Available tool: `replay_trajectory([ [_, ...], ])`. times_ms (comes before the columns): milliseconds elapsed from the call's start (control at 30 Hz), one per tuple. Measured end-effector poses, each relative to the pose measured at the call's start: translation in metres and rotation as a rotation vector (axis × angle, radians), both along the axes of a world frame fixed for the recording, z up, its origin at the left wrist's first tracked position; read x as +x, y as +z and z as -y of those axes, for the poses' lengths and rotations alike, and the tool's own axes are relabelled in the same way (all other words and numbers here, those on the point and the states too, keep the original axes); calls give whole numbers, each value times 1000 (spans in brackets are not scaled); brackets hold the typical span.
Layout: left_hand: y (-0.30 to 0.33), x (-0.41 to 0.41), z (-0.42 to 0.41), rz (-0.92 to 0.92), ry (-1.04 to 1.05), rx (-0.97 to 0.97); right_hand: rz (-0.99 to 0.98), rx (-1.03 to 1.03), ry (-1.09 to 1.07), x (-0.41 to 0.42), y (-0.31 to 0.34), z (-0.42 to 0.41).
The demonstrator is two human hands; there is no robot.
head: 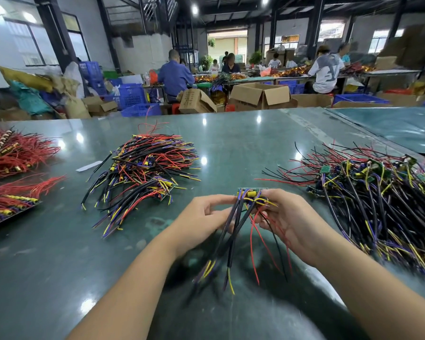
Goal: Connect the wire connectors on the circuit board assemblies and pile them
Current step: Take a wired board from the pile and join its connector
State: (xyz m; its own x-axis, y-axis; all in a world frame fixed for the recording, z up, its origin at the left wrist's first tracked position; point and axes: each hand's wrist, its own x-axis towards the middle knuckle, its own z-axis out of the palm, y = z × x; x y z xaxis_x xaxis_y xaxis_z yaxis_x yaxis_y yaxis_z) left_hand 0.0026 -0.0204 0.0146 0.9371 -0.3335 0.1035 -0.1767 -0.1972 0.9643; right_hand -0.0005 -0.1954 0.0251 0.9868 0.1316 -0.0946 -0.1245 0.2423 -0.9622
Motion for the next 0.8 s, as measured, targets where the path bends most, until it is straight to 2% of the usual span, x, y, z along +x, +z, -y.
replay_trajectory([
  [133,-1,1,1,68,29,-4,103,-163,14,-1,-4,3],
  [267,-3,1,4,45,3,-82,191,-262,122,-3,-7,4],
  [400,-7,3,5,15,11,-122,231,-248,150,-4,-12,1],
  [567,-9,5,5,-13,90,-173,257,-279,37,1,-12,4],
  [667,-9,5,4,1,80,-144,292,-355,72,-1,-13,6],
  [800,-8,4,-1,-17,43,-141,313,-339,151,-1,-14,9],
])
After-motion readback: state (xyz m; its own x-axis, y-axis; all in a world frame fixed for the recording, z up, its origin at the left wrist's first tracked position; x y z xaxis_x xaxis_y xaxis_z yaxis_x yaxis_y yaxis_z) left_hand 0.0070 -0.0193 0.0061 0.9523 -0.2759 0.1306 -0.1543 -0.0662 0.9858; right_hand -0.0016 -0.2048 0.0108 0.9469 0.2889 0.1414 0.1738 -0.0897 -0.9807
